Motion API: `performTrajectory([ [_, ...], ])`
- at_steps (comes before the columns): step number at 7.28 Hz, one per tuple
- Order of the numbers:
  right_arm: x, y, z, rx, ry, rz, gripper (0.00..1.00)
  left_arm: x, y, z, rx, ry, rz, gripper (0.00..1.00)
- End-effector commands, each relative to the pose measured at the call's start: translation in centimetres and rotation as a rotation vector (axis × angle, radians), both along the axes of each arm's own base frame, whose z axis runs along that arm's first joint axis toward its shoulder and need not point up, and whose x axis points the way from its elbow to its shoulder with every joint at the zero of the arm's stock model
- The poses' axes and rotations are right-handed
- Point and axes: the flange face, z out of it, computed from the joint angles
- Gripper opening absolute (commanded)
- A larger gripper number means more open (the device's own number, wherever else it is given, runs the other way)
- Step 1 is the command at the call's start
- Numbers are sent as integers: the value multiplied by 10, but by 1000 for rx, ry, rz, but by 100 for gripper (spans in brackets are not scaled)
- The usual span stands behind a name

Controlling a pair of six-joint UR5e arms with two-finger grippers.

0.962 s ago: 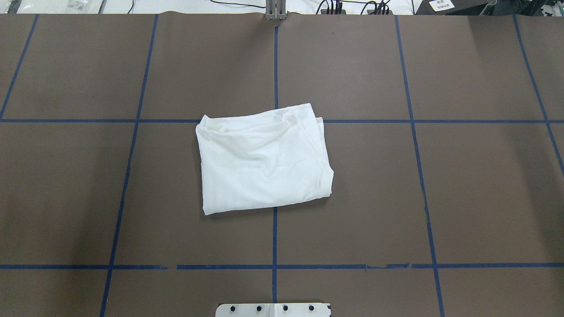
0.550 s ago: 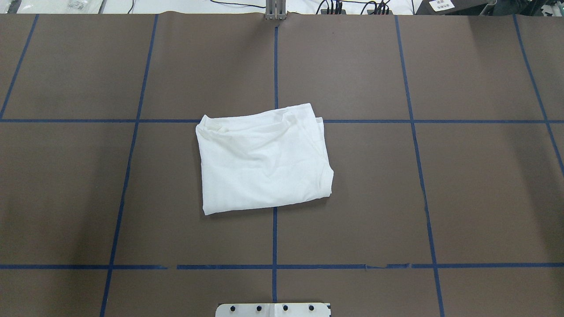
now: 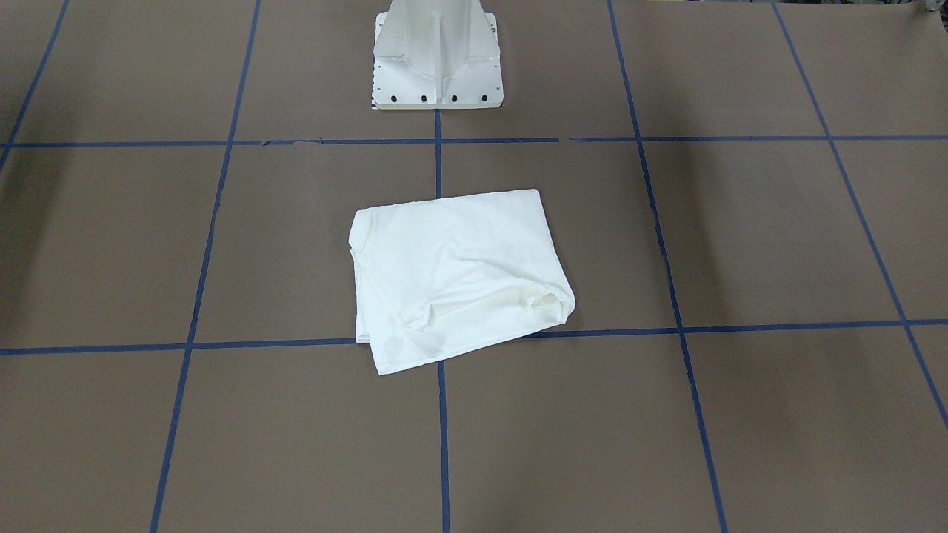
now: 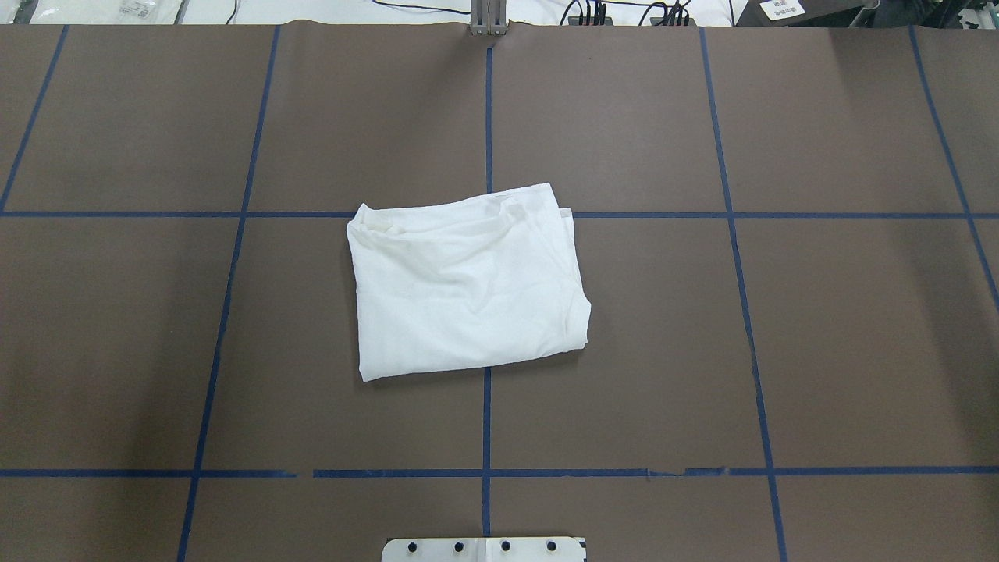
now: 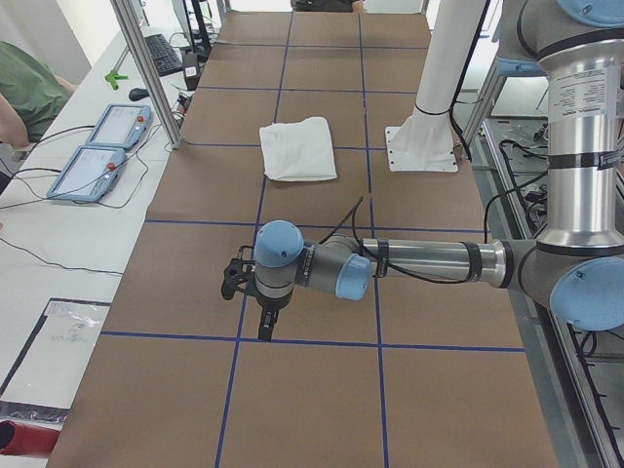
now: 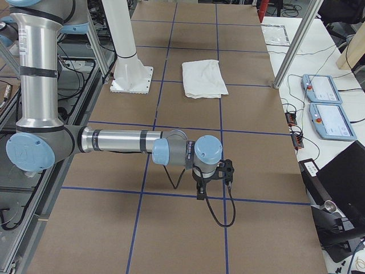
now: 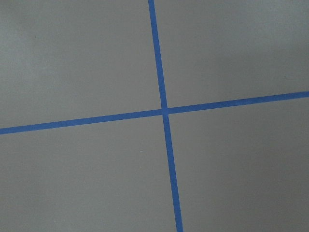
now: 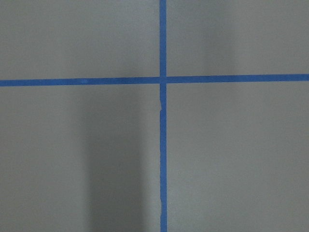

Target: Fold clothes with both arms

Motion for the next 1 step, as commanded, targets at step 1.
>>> performTrajectory([
  [1, 0, 0, 0, 0, 0, 0, 100, 0, -1, 0, 0, 0, 0, 100],
])
